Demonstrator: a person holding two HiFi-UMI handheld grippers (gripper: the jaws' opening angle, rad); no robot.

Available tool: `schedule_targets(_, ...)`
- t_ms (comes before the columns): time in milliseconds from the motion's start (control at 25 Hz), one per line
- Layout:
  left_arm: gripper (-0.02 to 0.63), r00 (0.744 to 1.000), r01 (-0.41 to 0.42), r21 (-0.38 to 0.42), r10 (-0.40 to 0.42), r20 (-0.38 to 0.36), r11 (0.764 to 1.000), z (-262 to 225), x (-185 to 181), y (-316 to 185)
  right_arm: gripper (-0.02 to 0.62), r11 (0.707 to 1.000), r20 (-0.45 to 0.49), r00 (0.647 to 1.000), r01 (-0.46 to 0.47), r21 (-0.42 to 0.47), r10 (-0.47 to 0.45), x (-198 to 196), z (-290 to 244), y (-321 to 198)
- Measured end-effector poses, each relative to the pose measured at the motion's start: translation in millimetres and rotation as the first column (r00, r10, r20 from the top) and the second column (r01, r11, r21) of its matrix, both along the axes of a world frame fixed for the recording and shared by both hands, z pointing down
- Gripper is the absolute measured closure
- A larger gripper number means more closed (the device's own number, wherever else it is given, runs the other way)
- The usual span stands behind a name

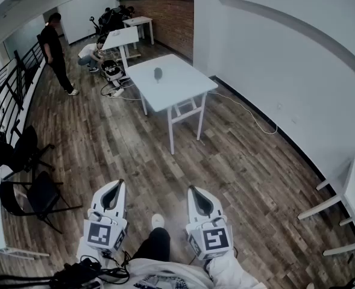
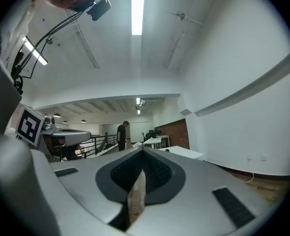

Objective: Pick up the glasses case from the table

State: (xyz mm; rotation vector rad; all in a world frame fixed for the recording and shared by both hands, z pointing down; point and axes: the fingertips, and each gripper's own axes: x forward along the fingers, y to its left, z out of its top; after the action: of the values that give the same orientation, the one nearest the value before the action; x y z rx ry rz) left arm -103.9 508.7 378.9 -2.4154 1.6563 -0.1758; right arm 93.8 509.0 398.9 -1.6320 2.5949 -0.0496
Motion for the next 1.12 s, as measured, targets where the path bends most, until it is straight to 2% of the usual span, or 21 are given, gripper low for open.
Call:
schedule_targets(280, 0.581, 1.0, -0.029, -0.002, 0.029, 0.002, 1.0, 7, -32, -115, 0.589, 1.0, -0.014, 1.0, -0.021, -0.001, 0.021, -33, 1, -113)
schedule_targets(600, 0.581, 1.0, 0.007, -0.006, -0.007, 0.009, 1.0, 5, -103, -262, 0.589, 0.999, -0.019, 0.999, -0.034, 0.02, 0.034, -82, -12, -262)
schedule_targets(840, 0.581, 1.0, 0.023, -0.023, -0.022, 0.014, 0.999, 9, -131, -321, 0.589, 0.999, -0.026, 0.999, -0.041, -0.006, 0.041, -98, -9, -318)
schedule_targets(1120, 0.581, 1.0, 0.013, -0.047, -0.014, -0.006, 0.999, 18, -127, -369, 0.589, 0.998, -0.035, 0.998, -0.055, -0.041, 0.054, -89, 2, -368)
